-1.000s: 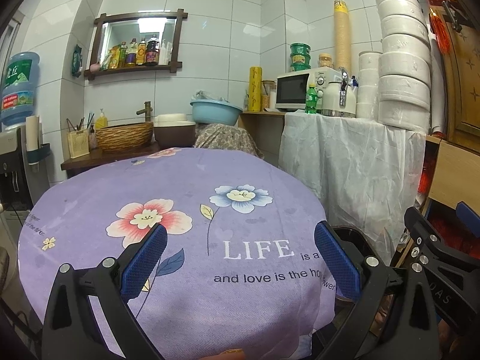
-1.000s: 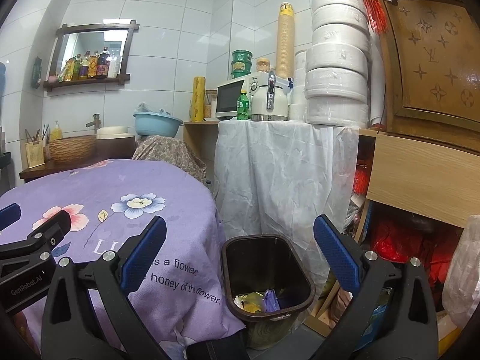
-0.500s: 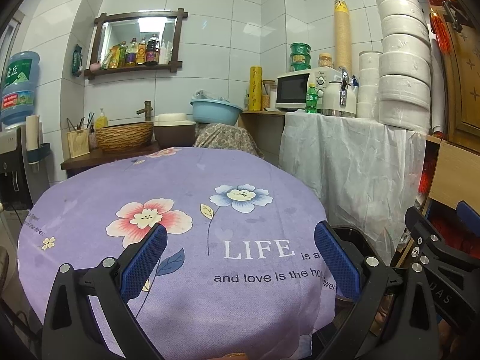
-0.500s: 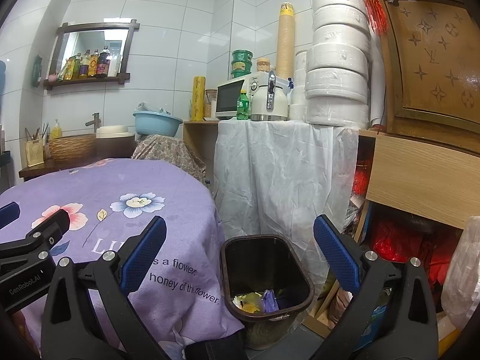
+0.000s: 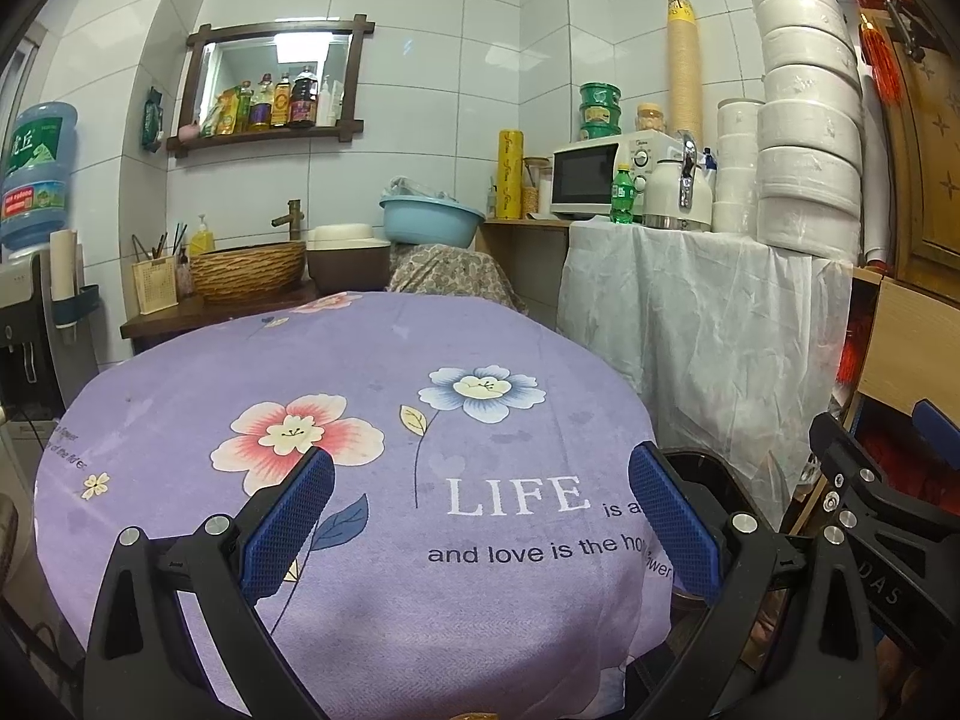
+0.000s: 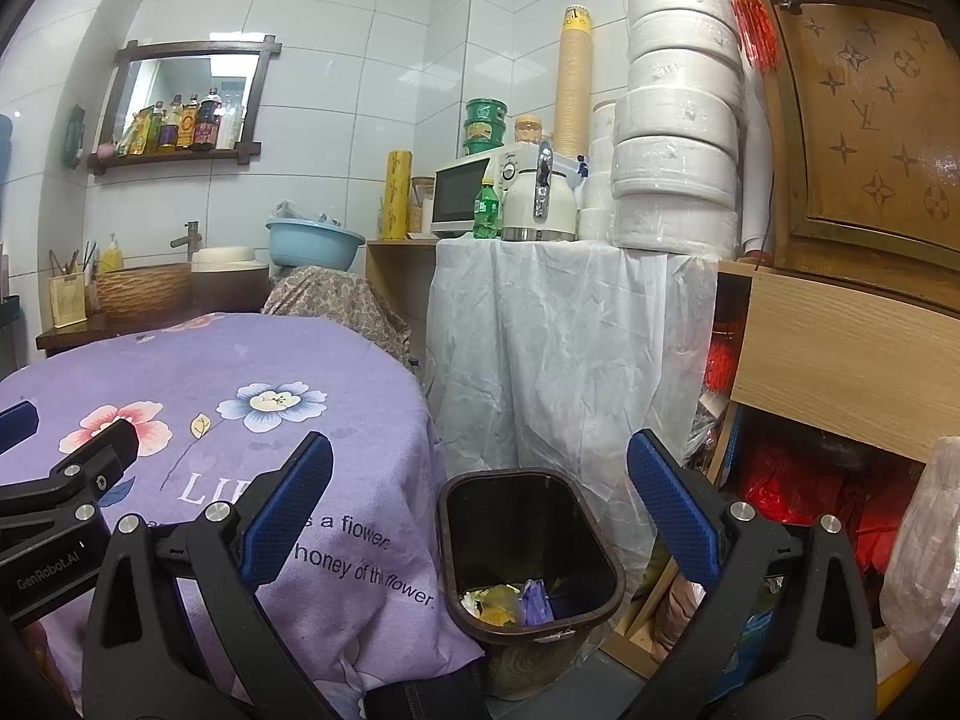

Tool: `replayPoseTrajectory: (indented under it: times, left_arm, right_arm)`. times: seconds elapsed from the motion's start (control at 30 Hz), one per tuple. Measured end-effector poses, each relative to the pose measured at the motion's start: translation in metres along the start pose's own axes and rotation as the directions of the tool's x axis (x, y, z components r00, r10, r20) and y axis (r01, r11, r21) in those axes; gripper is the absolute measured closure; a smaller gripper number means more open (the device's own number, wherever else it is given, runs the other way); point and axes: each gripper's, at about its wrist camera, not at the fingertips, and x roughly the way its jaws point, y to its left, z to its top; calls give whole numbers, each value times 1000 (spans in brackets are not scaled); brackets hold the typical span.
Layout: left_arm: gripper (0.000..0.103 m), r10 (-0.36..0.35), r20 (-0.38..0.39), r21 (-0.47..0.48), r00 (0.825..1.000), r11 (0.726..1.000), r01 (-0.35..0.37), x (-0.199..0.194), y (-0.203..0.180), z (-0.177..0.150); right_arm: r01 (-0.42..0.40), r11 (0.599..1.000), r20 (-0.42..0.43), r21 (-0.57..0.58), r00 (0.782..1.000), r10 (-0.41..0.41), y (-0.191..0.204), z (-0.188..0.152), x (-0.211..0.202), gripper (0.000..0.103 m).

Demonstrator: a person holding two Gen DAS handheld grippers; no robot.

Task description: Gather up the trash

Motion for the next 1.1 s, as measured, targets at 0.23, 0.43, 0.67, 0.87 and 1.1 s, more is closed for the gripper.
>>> replayPoseTrajectory:
  times: [0.23, 0.43, 0.67, 0.87, 1.1]
  left_arm:
    - [5, -5, -10, 5, 1000, 1000, 5, 3, -1, -2]
    - [6, -13, -14, -4, 1000, 1000, 13, 3, 0, -1]
    - [6, -10, -25, -3, 1000, 1000, 10, 6, 0, -1]
    - [6, -7, -26, 3, 1000, 1000, 7, 7, 0, -1]
    - [6, -5, -26, 4, 1000, 1000, 5, 7, 0, -1]
  right_arm:
    - [1, 1000, 0, -2, 1000, -1, 0, -1, 1, 6]
    - [0, 1000, -2, -4, 1000, 0, 0, -1, 2, 6]
    - [-2, 1000, -8, -5, 1000, 2, -1, -1, 4, 6]
    - [-3, 1000, -6, -4, 1000, 3, -1, -1, 4, 6]
    - [-3, 1000, -13, -8, 1000, 3, -3, -1, 7, 6]
